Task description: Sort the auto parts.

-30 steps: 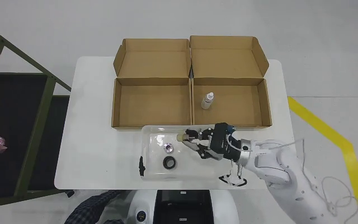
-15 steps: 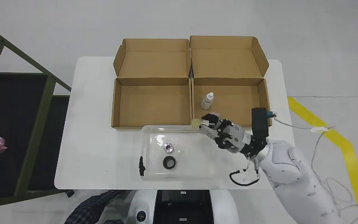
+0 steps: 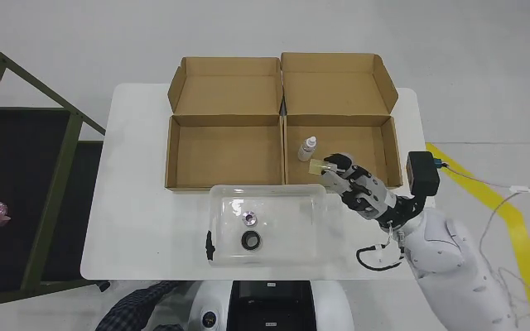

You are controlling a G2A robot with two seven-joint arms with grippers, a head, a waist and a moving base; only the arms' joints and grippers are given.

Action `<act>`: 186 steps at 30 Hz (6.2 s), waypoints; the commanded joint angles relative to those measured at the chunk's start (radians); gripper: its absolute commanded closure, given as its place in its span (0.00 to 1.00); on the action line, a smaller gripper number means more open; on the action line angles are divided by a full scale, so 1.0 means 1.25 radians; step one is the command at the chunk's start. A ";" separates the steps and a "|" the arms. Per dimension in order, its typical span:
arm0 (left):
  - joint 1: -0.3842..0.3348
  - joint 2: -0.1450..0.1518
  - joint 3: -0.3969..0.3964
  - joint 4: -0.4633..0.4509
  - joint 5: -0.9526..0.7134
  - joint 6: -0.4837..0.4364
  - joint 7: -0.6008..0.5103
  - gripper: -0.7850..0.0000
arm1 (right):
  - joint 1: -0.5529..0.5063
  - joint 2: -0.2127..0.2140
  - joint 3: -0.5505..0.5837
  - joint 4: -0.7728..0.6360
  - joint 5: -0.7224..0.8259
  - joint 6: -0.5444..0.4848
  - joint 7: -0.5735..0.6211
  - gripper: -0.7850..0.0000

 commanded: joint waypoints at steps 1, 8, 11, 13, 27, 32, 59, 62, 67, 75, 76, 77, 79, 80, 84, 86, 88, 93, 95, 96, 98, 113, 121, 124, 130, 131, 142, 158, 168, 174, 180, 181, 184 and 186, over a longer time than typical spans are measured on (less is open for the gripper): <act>0.000 0.000 0.000 0.000 0.000 0.000 0.000 0.00 | -0.003 0.000 0.004 -0.003 0.001 0.000 0.000 1.00; 0.000 0.000 0.000 0.000 0.000 0.000 0.000 0.00 | -0.014 -0.002 0.017 -0.019 -0.029 0.013 0.000 1.00; 0.000 0.000 0.000 0.000 0.000 0.000 0.000 0.00 | -0.018 -0.003 0.021 -0.020 -0.040 0.016 0.000 1.00; 0.000 0.000 0.000 0.000 0.000 0.000 0.000 0.00 | -0.020 -0.003 0.024 -0.018 -0.052 0.021 0.004 1.00; 0.000 0.000 0.000 0.000 0.000 0.000 0.000 0.00 | -0.037 -0.004 0.040 -0.013 -0.372 0.172 0.045 1.00; 0.000 0.000 0.000 0.000 0.000 0.000 0.000 0.00 | -0.040 -0.003 0.048 -0.008 -0.459 0.215 0.087 1.00; 0.000 0.000 0.000 0.000 0.000 0.000 0.000 0.00 | 0.231 -0.034 -0.137 0.188 -0.600 0.347 0.398 1.00; 0.000 0.000 0.000 0.000 0.000 0.000 0.000 0.00 | 0.260 -0.039 -0.154 0.217 -0.610 0.351 0.424 1.00; 0.000 0.000 0.000 0.000 0.000 0.000 0.000 0.00 | 0.298 -0.046 -0.179 0.260 -0.619 0.351 0.459 1.00; 0.000 0.000 0.000 0.000 0.000 0.000 0.000 0.00 | 0.345 -0.059 -0.213 0.318 -0.600 0.355 0.501 1.00; 0.000 0.000 0.000 0.000 0.000 0.000 0.000 0.00 | 0.351 -0.060 -0.217 0.325 -0.600 0.356 0.503 0.92; 0.000 0.000 0.000 0.000 0.000 0.000 0.000 0.00 | 0.355 -0.062 -0.221 0.332 -0.598 0.356 0.503 0.85; 0.000 0.000 0.000 0.000 0.000 0.000 0.000 0.00 | 0.364 -0.065 -0.229 0.343 -0.596 0.357 0.504 0.72; 0.000 0.000 0.000 0.000 0.000 0.000 0.000 0.00 | 0.368 -0.067 -0.232 0.348 -0.596 0.357 0.504 0.69; 0.000 0.000 0.000 0.000 0.000 0.000 0.000 0.00 | 0.377 -0.071 -0.237 0.358 -0.591 0.363 0.501 0.57; 0.000 0.000 0.000 0.000 0.000 0.000 0.000 0.00 | 0.376 -0.071 -0.233 0.351 -0.590 0.365 0.498 0.53; 0.000 0.000 0.000 0.000 0.000 0.000 0.000 0.00 | 0.370 -0.070 -0.223 0.338 -0.593 0.367 0.495 0.52; 0.000 0.000 0.000 0.000 0.000 0.000 0.000 0.00 | 0.337 -0.061 -0.176 0.276 -0.588 0.364 0.479 0.49; 0.000 0.000 0.000 0.000 0.000 0.000 0.000 0.00 | 0.315 -0.057 -0.151 0.238 -0.572 0.357 0.468 0.48; 0.000 0.000 0.000 0.000 0.000 0.000 0.000 0.00 | 0.303 -0.054 -0.137 0.216 -0.568 0.353 0.464 0.47; 0.000 0.000 0.000 0.000 0.000 0.000 0.000 0.00 | 0.275 -0.049 -0.105 0.169 -0.556 0.352 0.450 0.48; 0.000 0.000 0.000 0.000 0.000 0.000 0.000 0.00 | 0.067 -0.030 -0.001 -0.126 -0.537 0.294 0.358 0.40; 0.000 0.000 0.000 0.000 0.000 0.000 0.000 0.00 | 0.023 -0.031 -0.048 -0.178 -0.569 0.257 0.322 0.35; 0.000 0.000 0.000 0.000 0.000 0.000 0.000 0.00 | 0.023 -0.032 -0.070 -0.177 -0.579 0.250 0.319 0.34; 0.000 0.000 0.000 0.000 0.000 0.000 0.000 0.00 | 0.033 -0.035 -0.128 -0.167 -0.603 0.216 0.326 0.33; 0.000 0.000 0.000 0.000 0.000 0.000 0.000 0.00 | 0.035 -0.036 -0.139 -0.164 -0.609 0.211 0.328 0.33; 0.000 0.000 0.000 0.000 0.000 0.000 0.000 0.00 | 0.066 -0.047 -0.232 -0.118 -0.658 0.202 0.338 0.34; 0.000 0.000 0.000 0.000 0.000 0.000 0.000 0.00 | 0.177 -0.078 -0.362 0.031 -0.702 0.207 0.370 0.39; 0.000 0.000 0.000 0.000 0.000 0.000 0.000 0.00 | 0.229 -0.093 -0.403 0.100 -0.703 0.191 0.413 0.39; 0.000 0.000 0.000 0.000 0.000 0.000 0.000 0.00 | 0.258 -0.103 -0.433 0.135 -0.708 0.178 0.421 0.40; 0.000 0.000 0.000 0.000 0.000 0.000 0.000 0.00 | 0.292 -0.117 -0.463 0.169 -0.700 0.172 0.426 0.40; 0.000 0.000 0.000 0.000 0.000 0.000 0.000 0.00 | 0.297 -0.119 -0.468 0.174 -0.698 0.170 0.426 0.39; 0.000 0.000 0.000 0.000 0.000 0.000 0.000 0.00 | 0.310 -0.126 -0.482 0.187 -0.696 0.169 0.426 0.38; 0.000 0.000 0.000 0.000 0.000 0.000 0.000 0.00 | 0.319 -0.130 -0.489 0.195 -0.694 0.166 0.425 0.38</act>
